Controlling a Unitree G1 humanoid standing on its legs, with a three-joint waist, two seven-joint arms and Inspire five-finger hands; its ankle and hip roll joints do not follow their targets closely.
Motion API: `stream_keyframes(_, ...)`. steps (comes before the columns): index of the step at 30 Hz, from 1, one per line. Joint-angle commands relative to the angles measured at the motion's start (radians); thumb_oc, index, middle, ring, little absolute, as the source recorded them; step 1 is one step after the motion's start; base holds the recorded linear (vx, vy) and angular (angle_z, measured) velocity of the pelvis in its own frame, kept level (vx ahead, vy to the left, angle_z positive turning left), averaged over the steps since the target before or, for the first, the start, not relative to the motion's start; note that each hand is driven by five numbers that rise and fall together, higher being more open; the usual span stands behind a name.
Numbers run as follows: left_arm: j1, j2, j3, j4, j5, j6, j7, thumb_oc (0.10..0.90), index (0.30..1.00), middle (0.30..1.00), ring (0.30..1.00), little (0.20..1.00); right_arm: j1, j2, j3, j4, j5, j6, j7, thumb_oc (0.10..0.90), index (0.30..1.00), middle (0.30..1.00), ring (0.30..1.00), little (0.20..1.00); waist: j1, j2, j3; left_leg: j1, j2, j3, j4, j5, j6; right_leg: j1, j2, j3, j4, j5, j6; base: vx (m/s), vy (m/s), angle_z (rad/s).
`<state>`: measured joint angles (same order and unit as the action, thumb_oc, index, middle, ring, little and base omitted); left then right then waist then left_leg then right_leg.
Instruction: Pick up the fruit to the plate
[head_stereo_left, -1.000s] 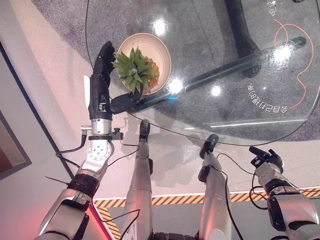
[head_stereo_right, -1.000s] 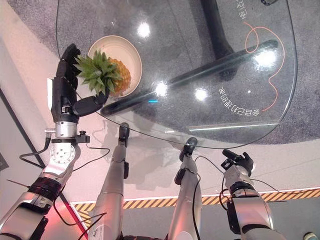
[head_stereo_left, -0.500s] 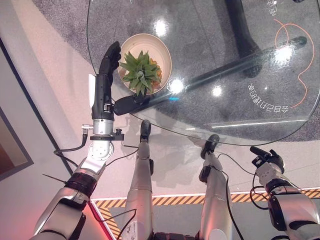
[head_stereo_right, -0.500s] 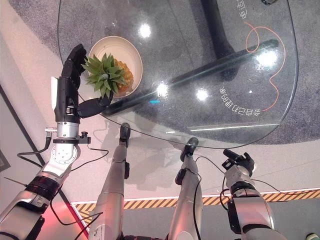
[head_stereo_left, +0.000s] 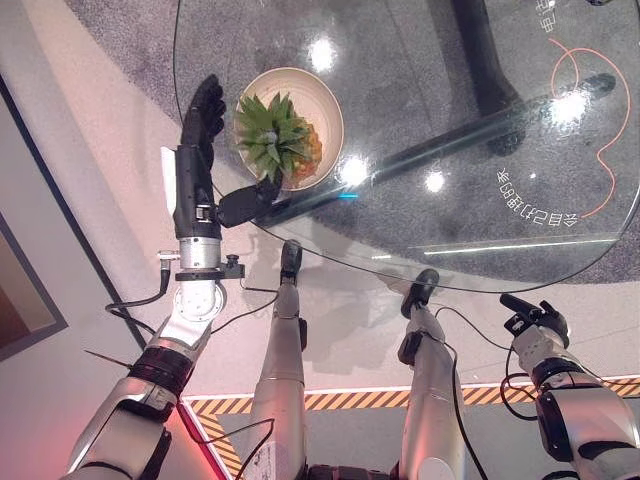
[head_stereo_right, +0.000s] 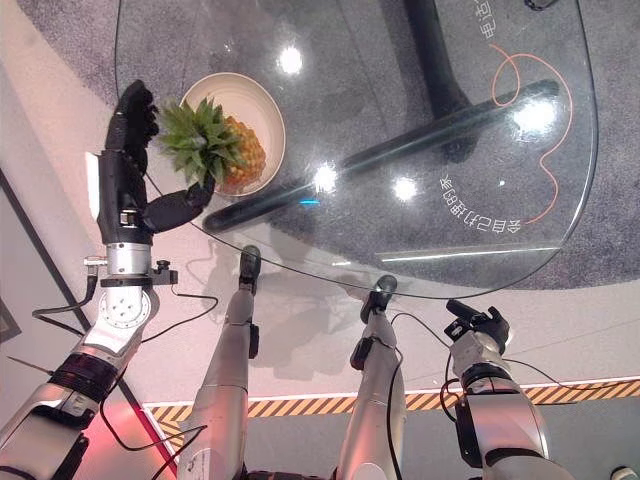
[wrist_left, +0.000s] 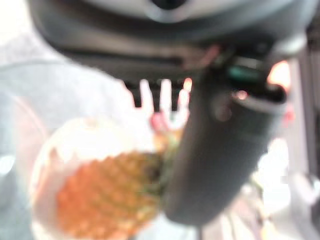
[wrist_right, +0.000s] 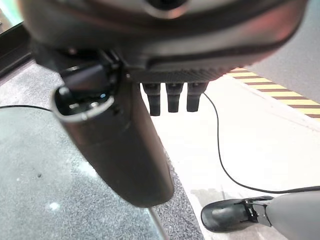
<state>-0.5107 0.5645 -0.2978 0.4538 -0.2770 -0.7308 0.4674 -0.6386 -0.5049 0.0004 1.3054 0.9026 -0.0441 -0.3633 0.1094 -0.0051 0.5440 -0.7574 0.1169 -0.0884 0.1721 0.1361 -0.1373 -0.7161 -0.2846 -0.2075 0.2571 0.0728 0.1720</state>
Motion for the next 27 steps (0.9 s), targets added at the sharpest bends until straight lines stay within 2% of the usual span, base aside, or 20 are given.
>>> stream_keyframes(1,-0.043,-0.009,0.087,-0.116,-0.058,-0.095,0.003,0.800,0.900,0.900,0.900,0.900,0.011,-0.089,-0.032,-0.026,0.015,-0.049,-0.002,0.800,0.900,0.900,0.900,0.900,0.015,0.020,-0.024,0.013,-0.006,0.032,0.071,-0.109,0.075,0.002,-0.010,-0.044,-0.015,0.010,-0.029,0.00,0.000,0.00)
stream_keyframes(12,-0.023,-0.039,0.153,-0.113,-0.168,-0.082,-0.046,0.800,0.900,0.900,0.900,0.900,0.029,-0.086,-0.049,-0.037,0.001,-0.043,0.005,0.800,0.900,0.900,0.900,0.900,0.014,0.014,-0.024,0.011,-0.004,0.030,0.078,-0.111,0.075,0.004,-0.010,-0.041,-0.013,0.007,-0.030,0.00,0.000,0.00)
stream_keyframes(27,-0.025,-0.042,0.146,-0.115,-0.149,-0.067,-0.053,0.800,0.900,0.900,0.900,0.900,0.032,-0.083,-0.047,-0.040,0.001,-0.043,0.006,0.800,0.900,0.900,0.900,0.900,0.011,0.014,-0.024,-0.006,-0.008,0.029,0.087,-0.103,0.077,-0.006,-0.009,-0.041,-0.009,0.011,-0.036,0.00,0.000,0.00)
